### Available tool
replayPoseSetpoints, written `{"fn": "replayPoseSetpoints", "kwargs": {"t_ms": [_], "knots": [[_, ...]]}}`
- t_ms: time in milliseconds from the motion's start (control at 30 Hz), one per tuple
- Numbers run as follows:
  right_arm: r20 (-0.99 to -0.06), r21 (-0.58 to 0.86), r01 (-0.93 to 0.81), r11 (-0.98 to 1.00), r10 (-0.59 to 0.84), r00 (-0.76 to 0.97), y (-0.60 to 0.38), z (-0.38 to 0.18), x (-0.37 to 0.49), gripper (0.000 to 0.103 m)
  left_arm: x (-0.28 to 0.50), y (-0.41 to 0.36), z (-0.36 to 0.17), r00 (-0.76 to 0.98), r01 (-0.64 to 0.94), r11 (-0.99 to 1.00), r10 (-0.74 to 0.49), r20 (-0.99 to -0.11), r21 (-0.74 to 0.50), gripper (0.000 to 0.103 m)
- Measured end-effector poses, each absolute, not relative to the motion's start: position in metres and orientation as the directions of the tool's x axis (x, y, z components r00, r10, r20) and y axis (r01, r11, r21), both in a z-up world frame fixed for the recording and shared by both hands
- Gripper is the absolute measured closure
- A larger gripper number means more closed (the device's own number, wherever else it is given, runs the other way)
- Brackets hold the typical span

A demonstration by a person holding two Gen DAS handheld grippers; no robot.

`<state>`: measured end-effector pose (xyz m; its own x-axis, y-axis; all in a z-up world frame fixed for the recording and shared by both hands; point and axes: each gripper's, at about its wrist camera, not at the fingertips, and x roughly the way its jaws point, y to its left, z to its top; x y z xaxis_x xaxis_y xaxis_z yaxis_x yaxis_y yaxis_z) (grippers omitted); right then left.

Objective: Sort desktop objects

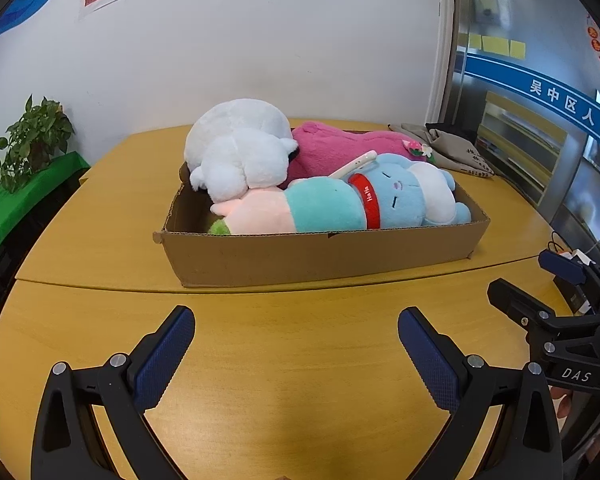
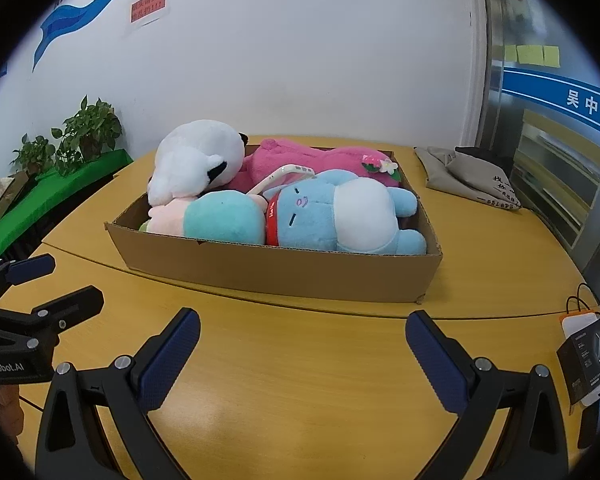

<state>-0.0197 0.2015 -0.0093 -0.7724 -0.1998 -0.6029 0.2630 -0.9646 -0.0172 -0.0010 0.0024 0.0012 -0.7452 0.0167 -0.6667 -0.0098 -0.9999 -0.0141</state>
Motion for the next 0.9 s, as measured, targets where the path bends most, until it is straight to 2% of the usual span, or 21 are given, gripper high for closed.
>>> {"fn": "replayPoseSetpoints", "kwargs": {"t_ms": [100, 200, 333, 467, 600, 900], "knots": [[-0.624, 0.001, 0.285, -0.959, -0.224, -0.749, 0.202, -0.018, -0.024, 0.000, -0.006, 0.006, 0.002, -0.748, -0.028, -1.000, 0.030, -0.663, -0.013, 0.000], [-0.644, 0.021, 0.306, -0.952, -0.247, -0.724, 0.203, -0.026, -0.028, 0.000, -0.014, -0.030, -0.004, -0.757, -0.089, -0.992, 0.127, -0.641, -0.091, 0.000], [-0.646, 0.070, 0.382, -0.921, -0.334, -0.686, 0.229, -0.041, -0.032, 0.000, -0.018, -0.099, -0.036, -0.739, -0.096, -0.993, 0.118, -0.663, -0.070, 0.000], [-0.653, 0.023, 0.541, -0.840, -0.423, -0.629, 0.273, -0.059, -0.023, 0.000, -0.014, -0.164, -0.065, -0.709, -0.114, -0.992, 0.116, -0.696, -0.050, 0.000], [-0.732, 0.026, 0.583, -0.812, -0.412, -0.542, 0.323, -0.080, -0.033, 0.000, -0.010, -0.220, -0.090, -0.678, -0.142, -0.990, 0.110, -0.727, -0.018, 0.000], [-0.807, 0.018, 0.550, -0.835, -0.337, -0.485, 0.398, -0.121, -0.076, 0.000, -0.017, -0.235, -0.108, -0.605, -0.312, -0.950, 0.205, -0.769, -0.008, 0.000]]}}
